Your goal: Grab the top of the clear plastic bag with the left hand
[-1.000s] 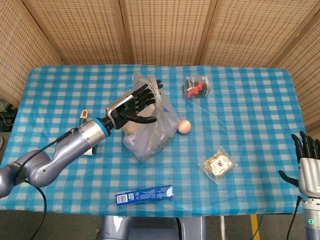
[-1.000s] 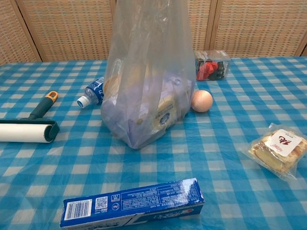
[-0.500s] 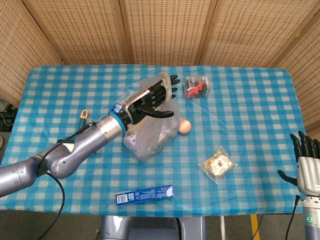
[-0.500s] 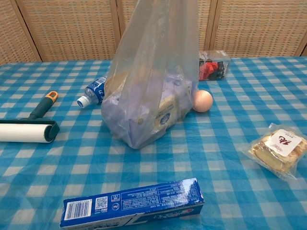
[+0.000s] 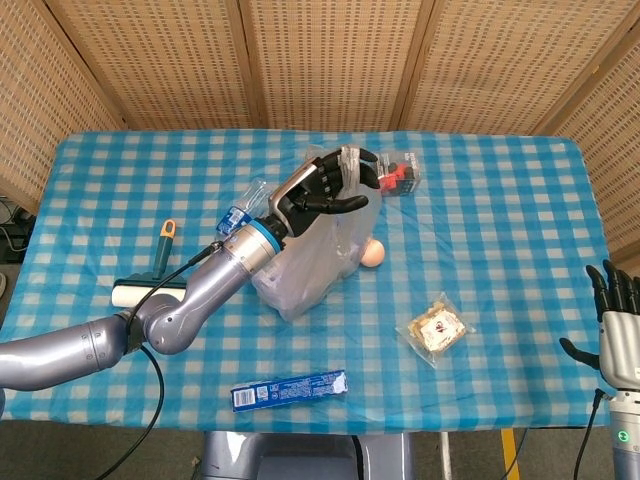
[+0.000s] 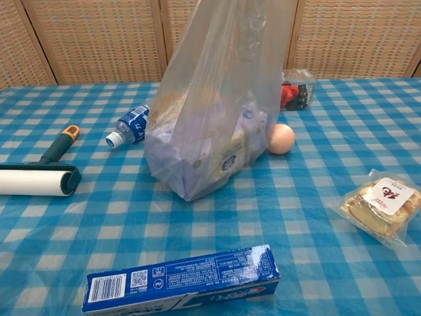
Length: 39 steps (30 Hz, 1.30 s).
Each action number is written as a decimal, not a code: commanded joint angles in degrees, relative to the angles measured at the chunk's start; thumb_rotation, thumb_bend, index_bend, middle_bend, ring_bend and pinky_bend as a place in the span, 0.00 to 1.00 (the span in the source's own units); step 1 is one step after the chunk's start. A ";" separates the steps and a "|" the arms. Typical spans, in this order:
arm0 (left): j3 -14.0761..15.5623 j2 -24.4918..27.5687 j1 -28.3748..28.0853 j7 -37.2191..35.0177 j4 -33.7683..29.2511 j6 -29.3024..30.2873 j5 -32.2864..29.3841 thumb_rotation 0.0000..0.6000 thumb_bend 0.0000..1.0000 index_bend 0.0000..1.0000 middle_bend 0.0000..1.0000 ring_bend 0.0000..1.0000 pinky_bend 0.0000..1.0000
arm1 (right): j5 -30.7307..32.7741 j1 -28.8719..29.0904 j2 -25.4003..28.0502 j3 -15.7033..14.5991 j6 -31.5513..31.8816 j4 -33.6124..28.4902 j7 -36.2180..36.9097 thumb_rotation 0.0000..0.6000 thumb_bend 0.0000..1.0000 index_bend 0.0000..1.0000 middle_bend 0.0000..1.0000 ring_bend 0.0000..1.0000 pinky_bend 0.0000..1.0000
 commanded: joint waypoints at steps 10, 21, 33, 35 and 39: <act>2.00 8.72 -0.70 5.69 -3.88 -9.28 -16.05 1.00 0.00 0.92 0.93 0.88 1.00 | -0.92 -0.03 -0.17 -0.54 0.44 -0.37 -0.55 1.00 0.00 0.00 0.00 0.00 0.00; 3.71 13.39 -1.41 9.89 -5.86 -10.28 -20.51 1.00 0.88 1.00 1.00 0.98 1.00 | -1.33 -0.08 -0.16 -0.75 0.69 -0.61 -0.64 1.00 0.00 0.00 0.00 0.00 0.00; -5.41 14.48 4.46 11.91 -13.11 5.87 -16.14 1.00 1.00 1.00 1.00 0.98 1.00 | -0.89 0.10 -0.50 -0.76 0.44 -0.43 -1.15 1.00 0.00 0.00 0.00 0.00 0.00; -6.33 15.57 4.55 12.71 -13.85 6.35 -16.87 1.00 1.00 1.00 1.00 0.98 1.00 | -0.91 0.13 -0.51 -0.69 0.55 -0.39 -1.29 1.00 0.00 0.00 0.00 0.00 0.00; -7.60 18.27 4.50 14.45 -15.46 6.20 -18.97 1.00 1.00 1.00 1.00 0.98 1.00 | -0.81 0.13 -0.62 -0.61 0.75 -0.33 -1.58 1.00 0.00 0.00 0.00 0.00 0.00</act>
